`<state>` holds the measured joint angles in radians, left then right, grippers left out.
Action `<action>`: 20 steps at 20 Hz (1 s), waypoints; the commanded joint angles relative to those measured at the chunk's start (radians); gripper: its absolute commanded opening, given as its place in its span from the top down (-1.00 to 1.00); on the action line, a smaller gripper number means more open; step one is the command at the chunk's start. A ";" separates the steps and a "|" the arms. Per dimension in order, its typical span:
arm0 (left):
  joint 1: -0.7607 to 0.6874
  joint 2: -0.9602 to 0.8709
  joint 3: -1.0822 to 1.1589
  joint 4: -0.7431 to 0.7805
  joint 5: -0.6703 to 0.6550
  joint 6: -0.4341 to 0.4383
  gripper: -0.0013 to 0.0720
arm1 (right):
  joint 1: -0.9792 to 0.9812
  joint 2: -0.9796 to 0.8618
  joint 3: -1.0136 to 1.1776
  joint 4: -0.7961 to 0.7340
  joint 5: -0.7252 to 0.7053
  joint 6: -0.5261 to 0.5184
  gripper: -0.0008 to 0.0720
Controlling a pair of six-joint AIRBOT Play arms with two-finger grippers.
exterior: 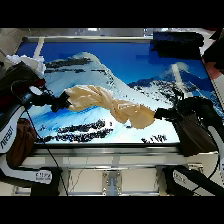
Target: Fold the shirts.
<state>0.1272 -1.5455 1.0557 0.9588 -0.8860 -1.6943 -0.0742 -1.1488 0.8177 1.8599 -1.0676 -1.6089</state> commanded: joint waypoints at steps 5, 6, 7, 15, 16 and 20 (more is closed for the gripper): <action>0.000 0.043 0.001 -0.003 -0.013 0.021 0.92 | 0.028 -0.246 -0.003 0.106 0.209 -0.032 -0.54; -0.001 0.043 0.001 -0.003 -0.013 0.036 0.93 | 0.048 -0.259 -0.002 0.107 0.253 -0.054 -0.35; -0.001 0.043 0.001 -0.003 -0.015 0.039 0.92 | 0.069 -0.267 0.007 0.106 0.292 -0.062 -0.20; 0.127 0.330 0.020 -0.002 -0.189 0.274 0.93 | 0.119 -0.067 0.381 -0.006 -0.040 -0.141 0.94; 0.161 0.412 0.028 -0.003 -0.212 0.303 0.93 | 0.119 -0.001 0.431 -0.036 -0.110 -0.142 0.94; 0.266 0.742 0.109 -0.002 -0.277 0.437 0.93 | 0.119 0.299 0.626 -0.045 -0.357 -0.140 0.94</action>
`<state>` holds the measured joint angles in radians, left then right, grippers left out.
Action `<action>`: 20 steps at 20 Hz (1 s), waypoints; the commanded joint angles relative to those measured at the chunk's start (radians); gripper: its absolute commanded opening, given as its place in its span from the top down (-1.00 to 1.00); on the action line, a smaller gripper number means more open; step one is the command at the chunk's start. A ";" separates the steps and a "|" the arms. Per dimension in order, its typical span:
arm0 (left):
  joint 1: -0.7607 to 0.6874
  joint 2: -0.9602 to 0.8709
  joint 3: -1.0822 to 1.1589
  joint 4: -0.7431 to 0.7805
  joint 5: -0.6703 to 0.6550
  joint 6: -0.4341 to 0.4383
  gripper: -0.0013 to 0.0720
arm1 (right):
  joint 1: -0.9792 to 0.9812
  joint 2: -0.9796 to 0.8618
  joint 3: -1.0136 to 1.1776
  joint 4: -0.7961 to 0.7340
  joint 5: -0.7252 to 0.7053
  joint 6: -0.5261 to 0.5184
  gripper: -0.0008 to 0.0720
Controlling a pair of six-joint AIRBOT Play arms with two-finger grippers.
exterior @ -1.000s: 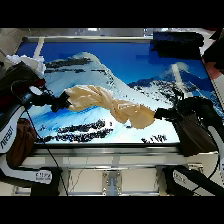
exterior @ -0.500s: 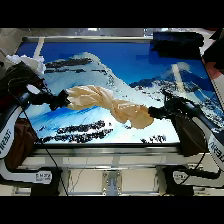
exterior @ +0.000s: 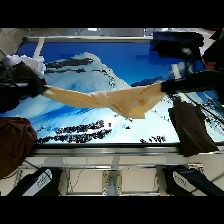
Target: Fold the shirts.
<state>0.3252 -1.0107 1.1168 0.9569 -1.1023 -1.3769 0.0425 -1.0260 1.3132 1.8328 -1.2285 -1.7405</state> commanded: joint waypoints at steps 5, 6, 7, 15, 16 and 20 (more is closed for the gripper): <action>0.124 0.504 0.191 0.008 0.016 0.226 0.93 | 0.002 0.415 0.367 0.021 -0.142 0.002 0.94; 0.125 0.532 0.191 0.008 0.003 0.225 0.93 | 0.002 0.418 0.410 0.013 -0.138 0.003 0.94; 0.125 0.536 0.191 0.007 -0.055 0.211 0.93 | 0.002 0.412 0.426 0.005 -0.155 0.003 0.94; 0.124 0.387 -0.276 0.000 -0.244 0.137 0.93 | 0.002 0.026 0.082 -0.045 -0.294 0.003 0.94; 0.124 0.362 -0.378 0.000 -0.198 0.159 0.93 | 0.002 -0.054 0.037 -0.034 -0.267 0.003 0.94; 0.124 0.245 -0.673 0.000 0.056 0.218 0.93 | 0.002 -0.383 -0.017 0.064 -0.120 0.003 0.94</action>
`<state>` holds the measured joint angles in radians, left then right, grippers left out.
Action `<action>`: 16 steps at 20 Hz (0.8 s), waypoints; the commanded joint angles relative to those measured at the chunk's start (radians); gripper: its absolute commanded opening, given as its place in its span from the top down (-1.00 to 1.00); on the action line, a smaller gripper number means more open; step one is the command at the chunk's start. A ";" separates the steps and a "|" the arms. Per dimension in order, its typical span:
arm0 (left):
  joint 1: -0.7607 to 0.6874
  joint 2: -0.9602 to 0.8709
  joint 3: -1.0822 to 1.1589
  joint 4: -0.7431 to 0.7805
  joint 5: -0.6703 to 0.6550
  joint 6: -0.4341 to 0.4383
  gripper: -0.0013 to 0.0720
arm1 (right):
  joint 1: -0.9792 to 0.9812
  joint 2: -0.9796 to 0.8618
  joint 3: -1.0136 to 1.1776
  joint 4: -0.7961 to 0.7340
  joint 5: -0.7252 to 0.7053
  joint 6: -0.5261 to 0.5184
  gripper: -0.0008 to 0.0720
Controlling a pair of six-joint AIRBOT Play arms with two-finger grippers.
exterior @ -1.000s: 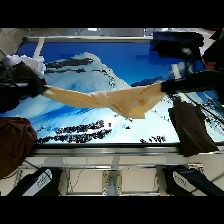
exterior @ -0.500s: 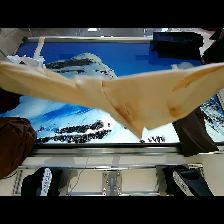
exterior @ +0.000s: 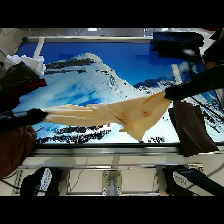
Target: Fold the shirts.
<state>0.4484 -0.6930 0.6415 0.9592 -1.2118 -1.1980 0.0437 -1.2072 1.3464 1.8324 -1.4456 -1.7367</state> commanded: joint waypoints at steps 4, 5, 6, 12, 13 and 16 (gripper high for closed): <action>0.001 -0.204 -0.254 -0.003 0.340 0.039 0.93 | 0.001 -0.396 -0.050 0.126 0.362 0.035 0.94; -0.002 -0.231 -0.254 -0.003 0.364 0.039 0.93 | 0.001 -0.417 -0.050 0.127 0.440 0.067 0.94; -0.006 -0.250 -0.254 -0.003 0.381 0.039 0.93 | 0.001 -0.426 -0.049 0.127 0.507 0.093 0.94; -0.018 -0.276 -0.248 -0.085 0.483 0.038 0.93 | 0.001 -0.423 0.108 0.127 0.747 0.132 0.94; -0.018 -0.276 -0.246 -0.124 0.490 0.039 0.93 | 0.001 -0.423 0.146 0.126 0.746 0.132 0.86; -0.018 -0.276 -0.246 -0.187 0.494 0.039 0.93 | 0.000 -0.423 0.192 0.125 0.685 0.158 -0.55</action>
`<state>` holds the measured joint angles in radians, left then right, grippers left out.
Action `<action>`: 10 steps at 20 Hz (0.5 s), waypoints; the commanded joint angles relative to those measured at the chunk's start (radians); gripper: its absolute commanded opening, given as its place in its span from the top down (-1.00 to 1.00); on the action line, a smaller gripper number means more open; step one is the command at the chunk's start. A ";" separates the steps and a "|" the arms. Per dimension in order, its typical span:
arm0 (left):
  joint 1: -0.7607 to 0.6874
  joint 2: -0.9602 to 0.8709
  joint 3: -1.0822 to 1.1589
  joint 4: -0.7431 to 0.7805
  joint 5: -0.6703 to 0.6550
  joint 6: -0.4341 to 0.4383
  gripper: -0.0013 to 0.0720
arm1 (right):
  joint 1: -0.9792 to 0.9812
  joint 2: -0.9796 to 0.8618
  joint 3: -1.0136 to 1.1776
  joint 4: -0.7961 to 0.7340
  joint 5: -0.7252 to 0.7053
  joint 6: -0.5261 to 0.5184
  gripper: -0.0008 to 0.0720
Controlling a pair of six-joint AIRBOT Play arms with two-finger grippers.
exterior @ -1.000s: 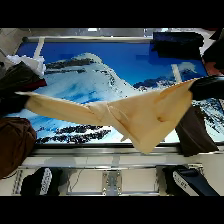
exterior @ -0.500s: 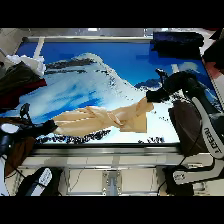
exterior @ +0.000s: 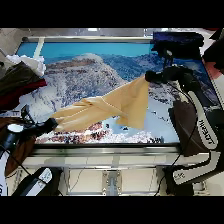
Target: Fold the shirts.
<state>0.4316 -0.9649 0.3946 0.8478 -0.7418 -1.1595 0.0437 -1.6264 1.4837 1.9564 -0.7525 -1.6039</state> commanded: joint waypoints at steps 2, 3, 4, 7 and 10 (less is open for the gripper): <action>0.000 -0.004 0.002 -0.093 0.024 0.000 0.33 | 0.000 -0.003 0.066 -0.025 -0.126 0.025 -0.55; 0.002 -0.004 0.009 -0.097 0.024 0.000 -0.52 | -0.001 -0.002 0.074 -0.063 -0.203 0.025 -0.55; 0.008 -0.002 0.023 -0.094 0.016 0.000 -0.97 | -0.002 -0.002 0.081 -0.108 -0.273 0.025 -0.55; 0.069 0.049 0.069 -0.094 -0.042 -0.039 -0.94 | -0.028 0.020 0.082 -0.198 -0.430 0.018 -0.55; 0.219 0.186 0.068 -0.030 -0.124 -0.165 -0.92 | -0.066 0.033 0.081 -0.201 -0.490 -0.001 -0.55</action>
<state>0.5449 -0.8734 0.4522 0.7692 -0.7860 -1.2217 0.0044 -1.6039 1.5604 1.7920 -1.1324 -1.5875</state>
